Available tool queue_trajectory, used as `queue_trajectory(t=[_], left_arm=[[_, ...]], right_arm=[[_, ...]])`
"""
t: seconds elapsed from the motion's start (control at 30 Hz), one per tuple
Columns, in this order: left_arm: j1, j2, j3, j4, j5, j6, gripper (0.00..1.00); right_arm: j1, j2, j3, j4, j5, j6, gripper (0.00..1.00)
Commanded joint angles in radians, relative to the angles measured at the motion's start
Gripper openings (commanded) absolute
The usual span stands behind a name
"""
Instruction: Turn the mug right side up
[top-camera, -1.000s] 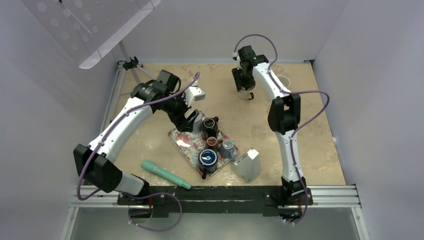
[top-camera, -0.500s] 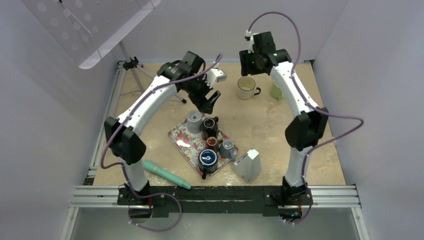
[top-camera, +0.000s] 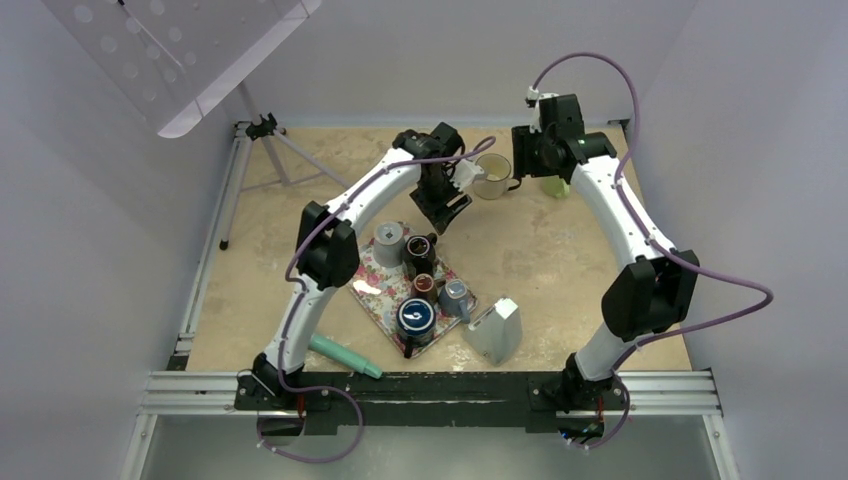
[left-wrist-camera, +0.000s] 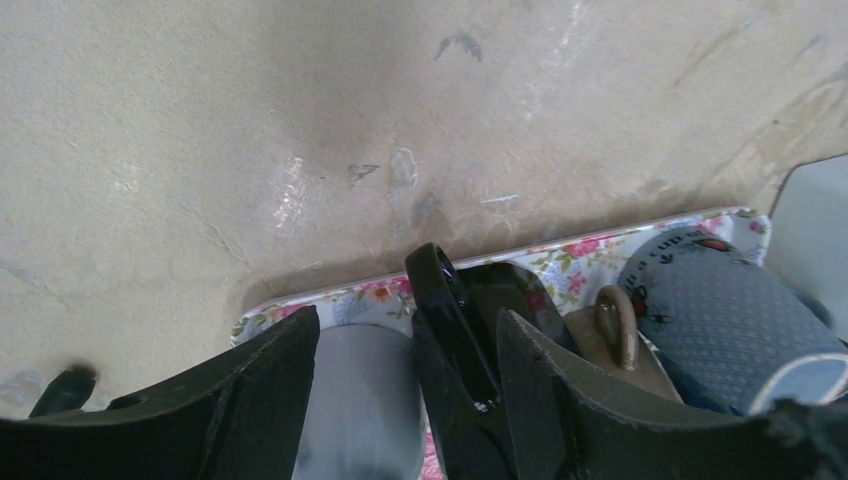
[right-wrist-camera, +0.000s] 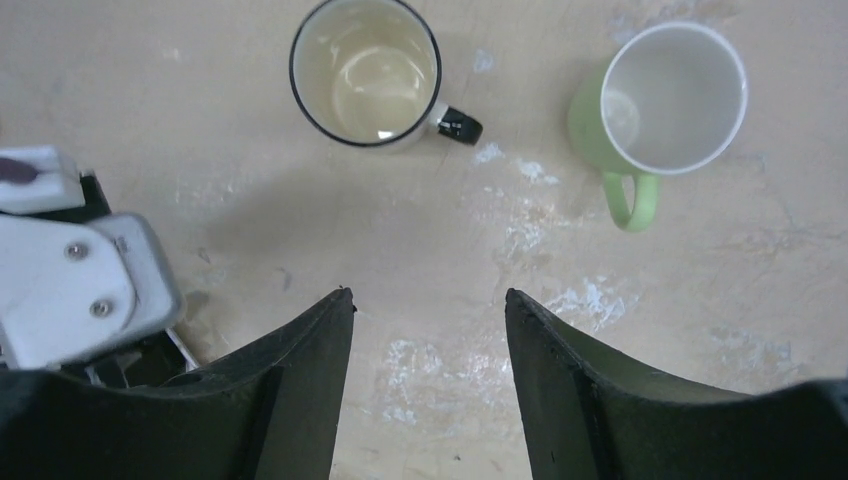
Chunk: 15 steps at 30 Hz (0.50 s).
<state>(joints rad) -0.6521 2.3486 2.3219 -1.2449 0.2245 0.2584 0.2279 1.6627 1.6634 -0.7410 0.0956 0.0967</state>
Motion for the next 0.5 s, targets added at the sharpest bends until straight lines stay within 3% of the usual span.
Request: queue_trajectory(t=[0.0, 0.37, 0.47], left_arm=[[0.003, 0.037, 0.060, -0.043, -0.024, 0.023, 0.66], [-0.004, 0.102, 0.017, -0.072, 0.047, 0.056, 0.55], [-0.010, 0.104, 0.000, -0.080, 0.037, 0.038, 0.48]], right_arm=[[0.002, -0.042, -0.040, 0.041, 0.017, 0.005, 0.60], [0.002, -0.039, -0.053, 0.051, 0.010, 0.002, 0.60], [0.002, -0.034, -0.046, 0.051, 0.008, 0.004, 0.60]])
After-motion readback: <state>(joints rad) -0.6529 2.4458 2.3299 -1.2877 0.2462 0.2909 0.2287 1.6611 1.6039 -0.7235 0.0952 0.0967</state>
